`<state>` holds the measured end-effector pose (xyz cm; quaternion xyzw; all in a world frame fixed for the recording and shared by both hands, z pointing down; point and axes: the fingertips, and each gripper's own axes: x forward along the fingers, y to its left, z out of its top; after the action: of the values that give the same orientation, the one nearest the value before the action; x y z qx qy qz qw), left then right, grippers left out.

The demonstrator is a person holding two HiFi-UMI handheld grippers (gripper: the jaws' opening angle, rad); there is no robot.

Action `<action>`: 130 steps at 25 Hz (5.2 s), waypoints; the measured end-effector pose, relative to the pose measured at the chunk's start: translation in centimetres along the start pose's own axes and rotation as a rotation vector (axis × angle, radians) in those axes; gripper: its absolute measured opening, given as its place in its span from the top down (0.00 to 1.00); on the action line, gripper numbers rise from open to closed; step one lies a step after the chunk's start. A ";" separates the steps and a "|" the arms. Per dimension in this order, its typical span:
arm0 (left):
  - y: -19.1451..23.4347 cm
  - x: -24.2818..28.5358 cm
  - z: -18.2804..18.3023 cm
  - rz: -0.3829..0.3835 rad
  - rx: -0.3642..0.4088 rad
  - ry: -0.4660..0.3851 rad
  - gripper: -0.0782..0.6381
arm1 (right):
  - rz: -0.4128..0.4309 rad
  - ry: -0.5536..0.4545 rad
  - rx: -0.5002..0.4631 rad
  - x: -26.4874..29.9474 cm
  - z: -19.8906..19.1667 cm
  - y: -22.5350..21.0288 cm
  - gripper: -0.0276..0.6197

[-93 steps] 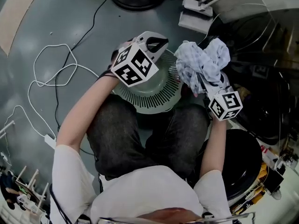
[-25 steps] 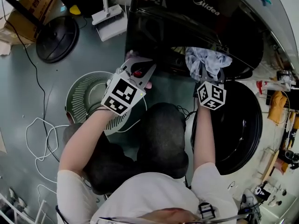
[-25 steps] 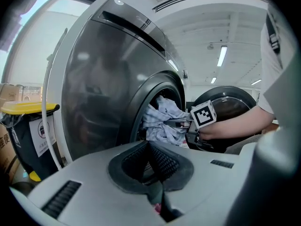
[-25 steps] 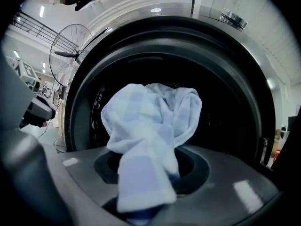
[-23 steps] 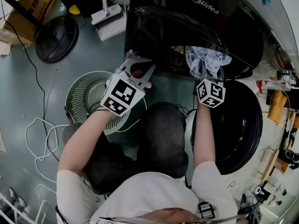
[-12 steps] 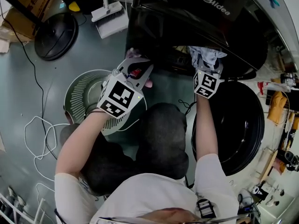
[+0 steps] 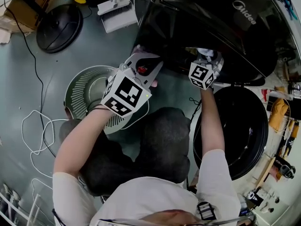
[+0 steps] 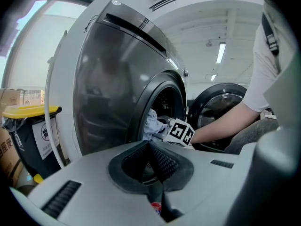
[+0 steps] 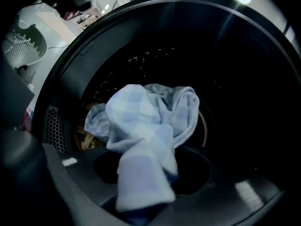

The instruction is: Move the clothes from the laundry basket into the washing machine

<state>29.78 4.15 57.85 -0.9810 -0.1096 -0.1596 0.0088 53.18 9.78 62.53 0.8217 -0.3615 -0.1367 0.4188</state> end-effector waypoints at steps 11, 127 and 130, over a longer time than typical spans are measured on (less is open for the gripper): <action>-1.0 -0.8 -0.7 -0.002 -0.014 0.016 0.88 | 0.074 0.049 -0.234 3.0 -2.2 2.8 0.54; 7.7 -18.7 -0.9 0.408 -0.071 -0.095 0.88 | 0.939 -0.362 0.631 -14.2 29.6 13.5 0.94; 6.3 -19.0 -0.4 0.443 -0.025 -0.072 0.88 | 0.950 -0.346 0.617 -15.1 30.2 13.3 0.94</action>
<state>13.46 -6.04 52.32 -0.9862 0.1105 -0.1199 0.0275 20.23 -2.47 53.31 0.6194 -0.7759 0.0454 0.1106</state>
